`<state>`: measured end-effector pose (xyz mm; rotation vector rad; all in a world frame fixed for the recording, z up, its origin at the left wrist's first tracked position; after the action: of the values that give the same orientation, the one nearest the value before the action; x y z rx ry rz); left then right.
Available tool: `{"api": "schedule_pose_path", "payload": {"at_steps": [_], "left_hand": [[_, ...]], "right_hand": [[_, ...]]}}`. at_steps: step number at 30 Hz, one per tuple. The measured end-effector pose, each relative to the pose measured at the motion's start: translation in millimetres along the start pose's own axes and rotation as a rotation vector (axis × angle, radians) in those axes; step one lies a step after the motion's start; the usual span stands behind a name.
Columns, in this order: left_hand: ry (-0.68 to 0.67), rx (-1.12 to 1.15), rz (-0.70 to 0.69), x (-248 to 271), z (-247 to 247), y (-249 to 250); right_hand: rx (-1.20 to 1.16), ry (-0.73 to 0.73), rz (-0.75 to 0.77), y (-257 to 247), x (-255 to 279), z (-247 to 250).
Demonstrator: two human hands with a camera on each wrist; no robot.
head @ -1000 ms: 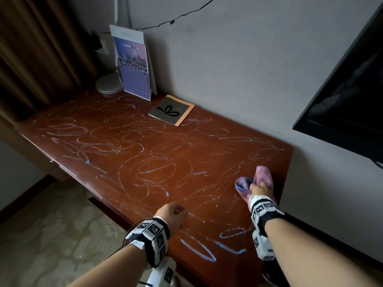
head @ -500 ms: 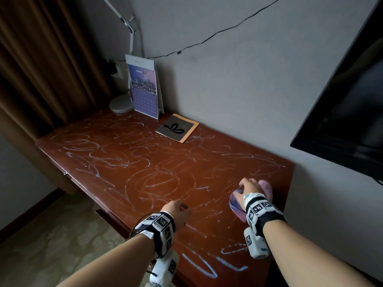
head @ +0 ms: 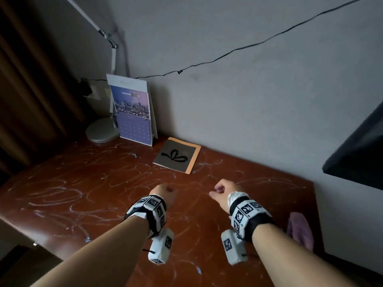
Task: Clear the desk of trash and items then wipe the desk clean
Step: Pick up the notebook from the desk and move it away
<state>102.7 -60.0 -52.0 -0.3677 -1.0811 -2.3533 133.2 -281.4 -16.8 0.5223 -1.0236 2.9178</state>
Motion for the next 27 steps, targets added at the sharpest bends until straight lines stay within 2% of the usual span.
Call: {"api": "schedule_pose_path", "payload": {"at_steps": [4,9,15,27], "left_hand": [[0.002,-0.061,0.002,-56.5,48.5,-9.5],[-0.019,-0.097,0.004,-109.8,84.3,-15.5],[-0.052,-0.016,0.007,-152.1,92.1,-11.4],[-0.145,-0.172,0.01,-218.5,82.6,-3.1]], "right_hand": [[-0.106,0.015,-0.087,-42.2,-36.0,-30.5],[-0.218,0.029,-0.189,-68.4,-68.8,-58.1],[-0.338,0.017,-0.335,-76.9,-96.8,-68.7],[-0.561,-0.042,-0.54,-86.9,-140.4,-92.7]]}}
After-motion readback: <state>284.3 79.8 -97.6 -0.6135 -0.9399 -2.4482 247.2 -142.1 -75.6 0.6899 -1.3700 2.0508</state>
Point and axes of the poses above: each hand's wrist, its own x-axis away from the middle knuckle, its own z-axis out of the back of the hand, y = z × x, the point moved 3 cm from there along -x, towards the middle knuckle, and after that the axes turned 1 degree about -z, right-handed, at the moved point
